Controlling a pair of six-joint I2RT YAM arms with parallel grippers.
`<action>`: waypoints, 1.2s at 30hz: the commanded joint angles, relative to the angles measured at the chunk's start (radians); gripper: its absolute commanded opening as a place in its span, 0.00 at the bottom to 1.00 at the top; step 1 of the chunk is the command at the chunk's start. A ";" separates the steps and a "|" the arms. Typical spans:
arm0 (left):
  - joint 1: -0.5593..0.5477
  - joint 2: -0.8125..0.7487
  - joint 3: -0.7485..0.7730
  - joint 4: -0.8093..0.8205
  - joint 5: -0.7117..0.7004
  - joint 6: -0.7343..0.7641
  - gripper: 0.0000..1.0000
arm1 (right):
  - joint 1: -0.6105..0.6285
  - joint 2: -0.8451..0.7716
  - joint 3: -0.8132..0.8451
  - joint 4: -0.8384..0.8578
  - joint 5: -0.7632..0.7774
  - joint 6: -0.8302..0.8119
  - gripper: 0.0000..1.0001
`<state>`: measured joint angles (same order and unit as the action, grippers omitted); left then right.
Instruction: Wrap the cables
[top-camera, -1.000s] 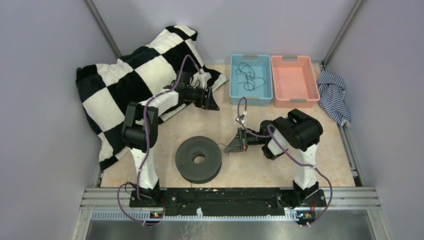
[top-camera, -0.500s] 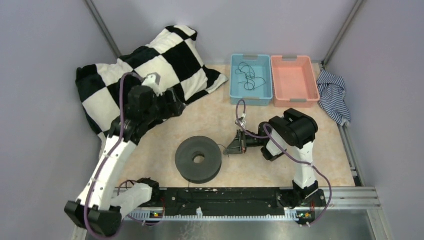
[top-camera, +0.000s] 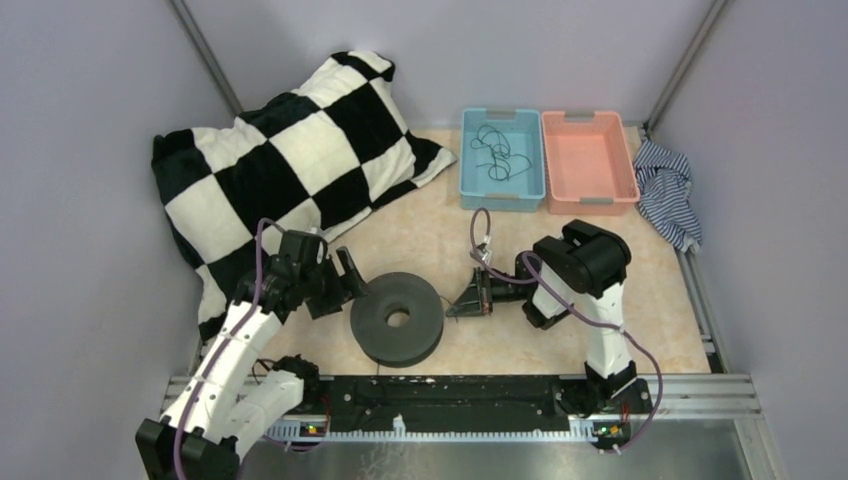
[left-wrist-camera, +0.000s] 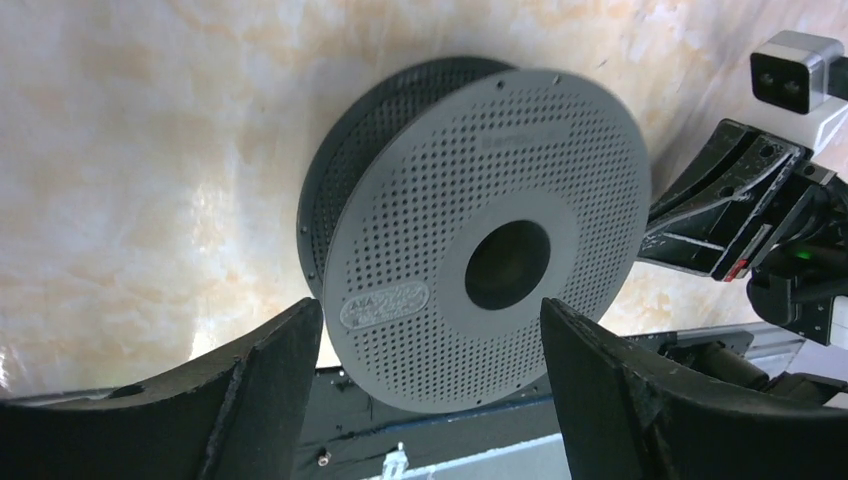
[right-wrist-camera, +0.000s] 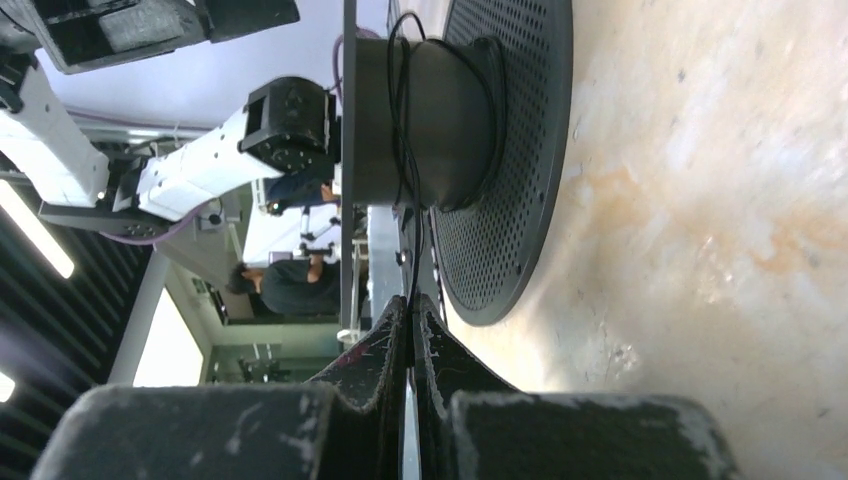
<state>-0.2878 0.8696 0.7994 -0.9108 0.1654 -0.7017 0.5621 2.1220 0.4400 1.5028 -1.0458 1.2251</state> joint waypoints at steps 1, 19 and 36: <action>-0.001 -0.074 -0.078 -0.025 0.061 -0.063 0.84 | 0.034 0.007 -0.022 0.219 0.031 -0.006 0.00; -0.189 -0.109 -0.267 0.226 0.124 -0.223 0.79 | 0.083 0.015 -0.015 0.219 0.087 0.051 0.00; -0.525 -0.011 -0.338 0.573 0.052 -0.530 0.83 | 0.082 0.022 0.063 0.182 0.133 0.099 0.00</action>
<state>-0.7609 0.8047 0.4747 -0.5419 0.2440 -1.1500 0.6395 2.1231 0.4252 1.4960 -0.9169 1.3197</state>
